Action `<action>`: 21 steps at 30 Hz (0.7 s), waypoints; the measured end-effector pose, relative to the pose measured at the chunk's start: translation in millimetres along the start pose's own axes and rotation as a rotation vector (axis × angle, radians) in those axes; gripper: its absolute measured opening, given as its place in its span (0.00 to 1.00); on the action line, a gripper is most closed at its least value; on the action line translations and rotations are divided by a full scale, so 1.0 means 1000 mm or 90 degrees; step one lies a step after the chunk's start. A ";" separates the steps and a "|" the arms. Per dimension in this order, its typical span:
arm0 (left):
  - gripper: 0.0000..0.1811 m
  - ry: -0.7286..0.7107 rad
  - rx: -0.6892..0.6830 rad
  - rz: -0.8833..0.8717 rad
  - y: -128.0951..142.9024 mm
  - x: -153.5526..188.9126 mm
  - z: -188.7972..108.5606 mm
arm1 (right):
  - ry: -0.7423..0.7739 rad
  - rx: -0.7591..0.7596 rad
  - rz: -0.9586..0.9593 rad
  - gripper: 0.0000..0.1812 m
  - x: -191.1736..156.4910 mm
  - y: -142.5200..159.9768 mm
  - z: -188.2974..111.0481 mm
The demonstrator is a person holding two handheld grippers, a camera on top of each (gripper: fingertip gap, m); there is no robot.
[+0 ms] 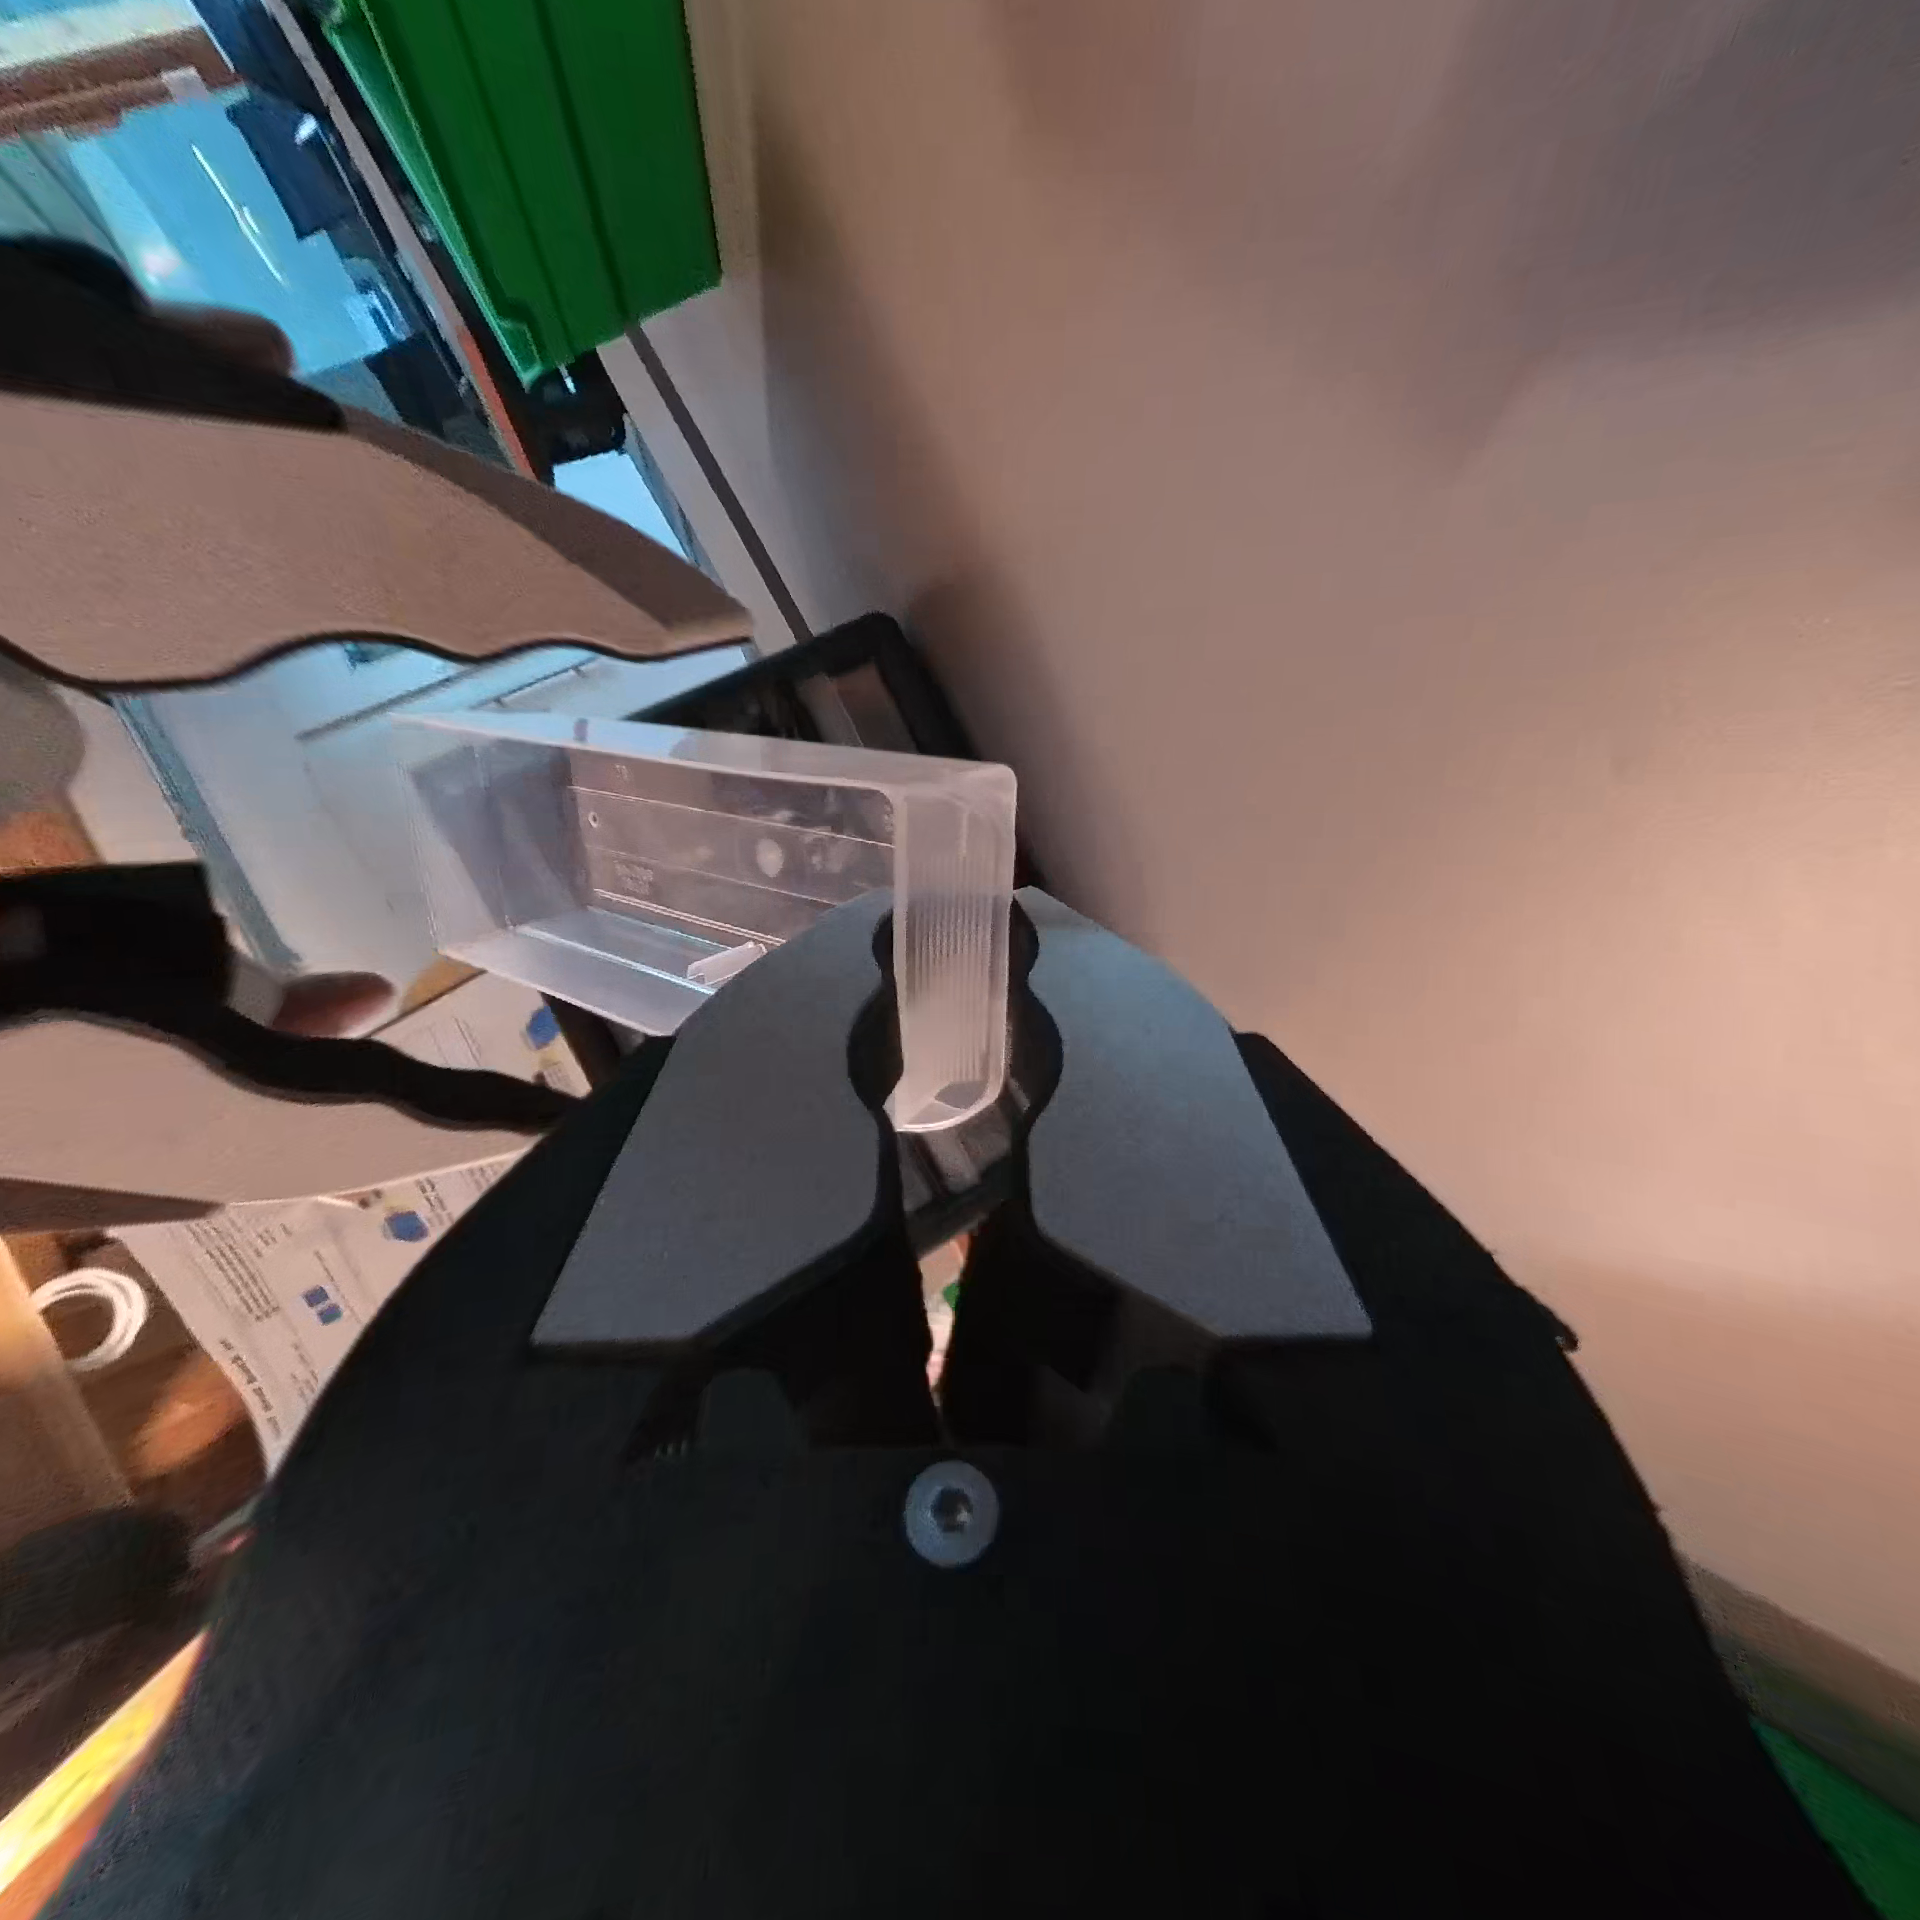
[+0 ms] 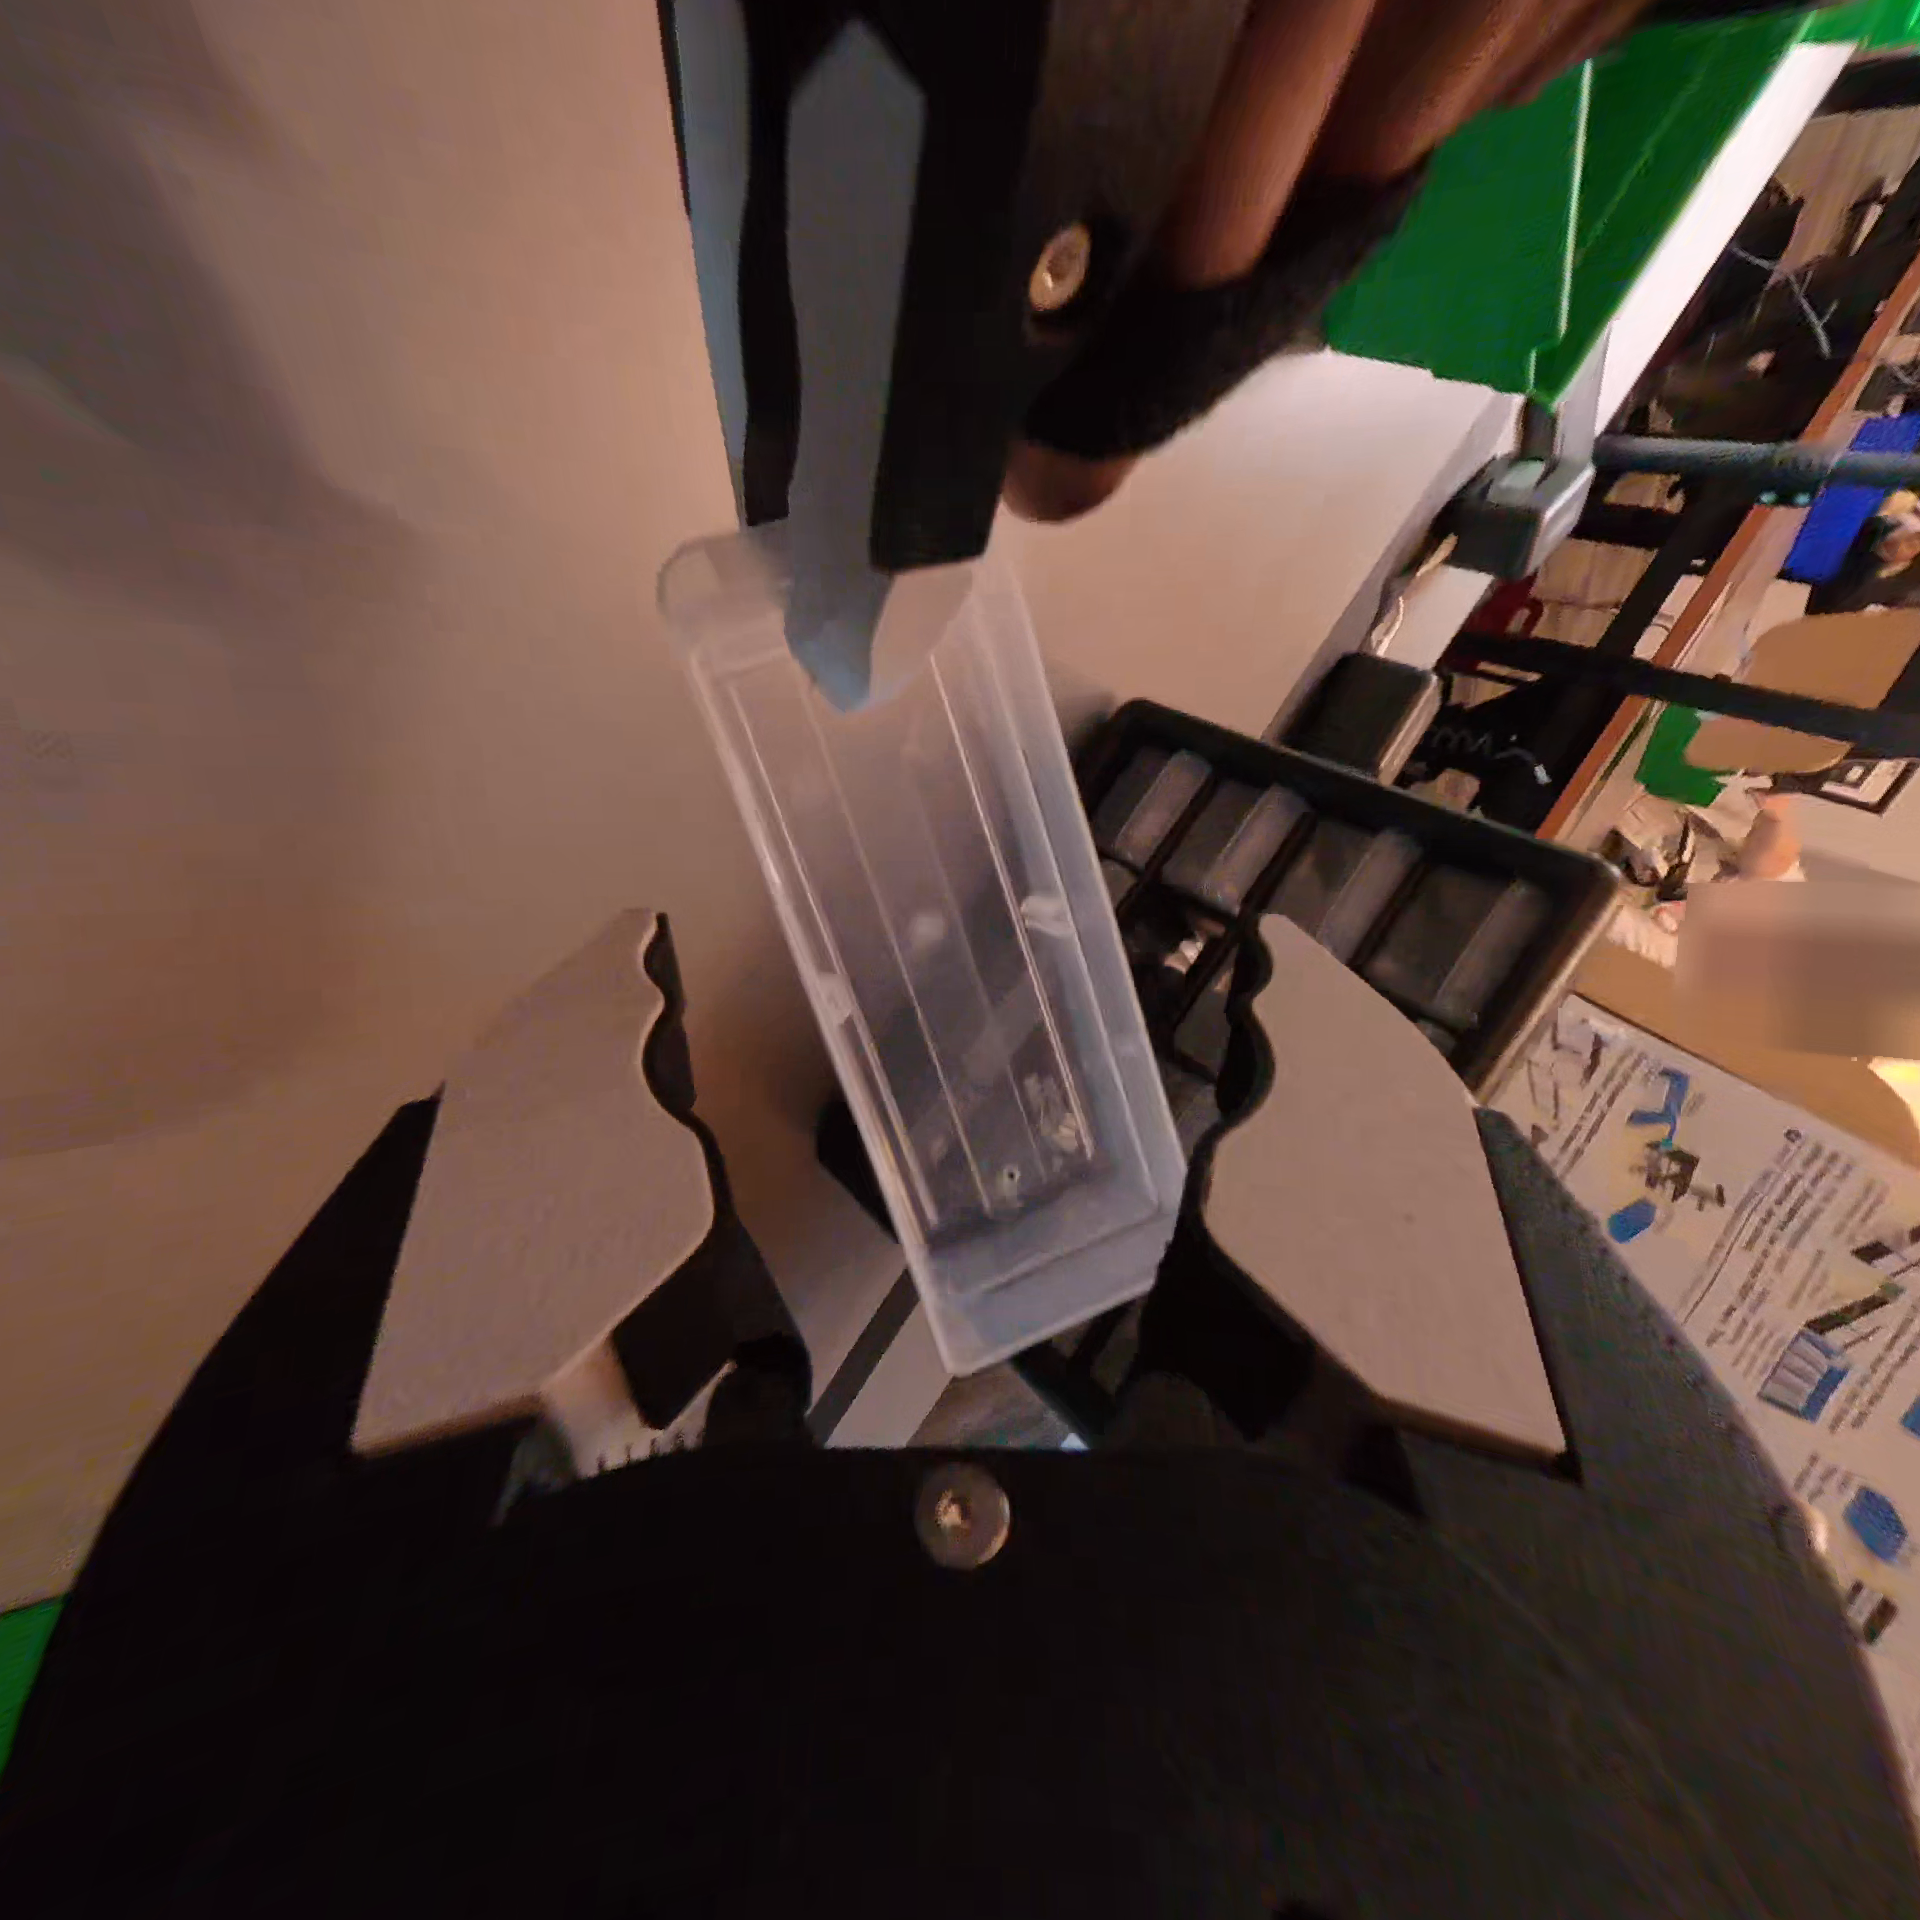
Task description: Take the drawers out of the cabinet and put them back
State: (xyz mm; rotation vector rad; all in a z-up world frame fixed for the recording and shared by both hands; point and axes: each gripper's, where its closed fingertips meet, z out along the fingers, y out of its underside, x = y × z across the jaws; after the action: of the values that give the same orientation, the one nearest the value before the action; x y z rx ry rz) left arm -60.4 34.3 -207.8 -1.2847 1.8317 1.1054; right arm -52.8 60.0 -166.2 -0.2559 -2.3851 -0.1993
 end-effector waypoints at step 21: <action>0.28 -0.193 0.170 -0.384 0.004 -0.051 -0.034 | 0.053 -0.032 0.060 0.34 -0.005 0.044 -0.019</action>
State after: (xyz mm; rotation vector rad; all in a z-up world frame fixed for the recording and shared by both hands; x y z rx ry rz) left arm -49.3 25.5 -148.3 -1.3009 1.1989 0.6538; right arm -26.4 97.4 -152.1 -0.3749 -2.2821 -0.2216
